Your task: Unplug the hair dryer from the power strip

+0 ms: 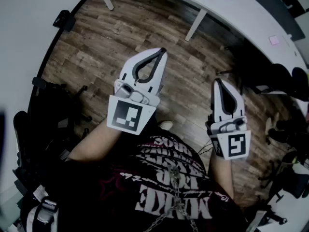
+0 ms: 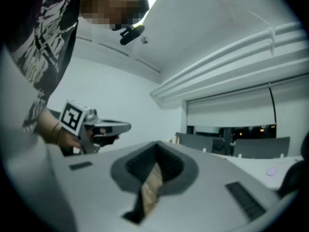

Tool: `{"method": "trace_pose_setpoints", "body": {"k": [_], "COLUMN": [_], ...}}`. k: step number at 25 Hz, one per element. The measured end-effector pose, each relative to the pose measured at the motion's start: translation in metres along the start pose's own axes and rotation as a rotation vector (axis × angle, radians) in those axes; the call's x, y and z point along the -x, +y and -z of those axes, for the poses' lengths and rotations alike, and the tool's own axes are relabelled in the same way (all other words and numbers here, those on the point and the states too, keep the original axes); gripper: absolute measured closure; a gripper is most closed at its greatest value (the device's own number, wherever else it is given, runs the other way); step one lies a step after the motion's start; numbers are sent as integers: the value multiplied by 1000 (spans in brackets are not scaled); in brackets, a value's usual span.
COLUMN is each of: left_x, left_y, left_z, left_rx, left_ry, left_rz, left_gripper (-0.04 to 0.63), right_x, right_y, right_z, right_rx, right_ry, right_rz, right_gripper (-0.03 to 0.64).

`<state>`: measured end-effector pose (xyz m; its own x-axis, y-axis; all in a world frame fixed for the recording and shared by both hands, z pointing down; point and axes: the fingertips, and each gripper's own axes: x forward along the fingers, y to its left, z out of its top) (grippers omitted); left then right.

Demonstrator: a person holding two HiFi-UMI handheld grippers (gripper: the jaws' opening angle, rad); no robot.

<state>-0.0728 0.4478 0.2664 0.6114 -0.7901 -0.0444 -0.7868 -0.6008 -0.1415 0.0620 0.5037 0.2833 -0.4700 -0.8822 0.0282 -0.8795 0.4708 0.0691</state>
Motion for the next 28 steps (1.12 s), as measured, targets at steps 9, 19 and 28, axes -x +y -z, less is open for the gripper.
{"method": "trace_pose_setpoints", "body": {"k": [9,19,28], "left_x": [14,3,-34], "left_y": [-12,1,48], "left_z": [-12,-7,12], "left_rx": [10,6,0], "left_ry": [-14,-8,32], "left_rz": [-15,-32,-10], "left_gripper": [569,569,569], "right_x": [21,6,-50], "right_y": [3,2,-16], "right_z": [-13,-15,3], "right_rx": [-13,-84,-101], "right_ry": [-39,-69,-4], "right_rz": [-1,-43,-13], "right_gripper": [583,582,582]}}
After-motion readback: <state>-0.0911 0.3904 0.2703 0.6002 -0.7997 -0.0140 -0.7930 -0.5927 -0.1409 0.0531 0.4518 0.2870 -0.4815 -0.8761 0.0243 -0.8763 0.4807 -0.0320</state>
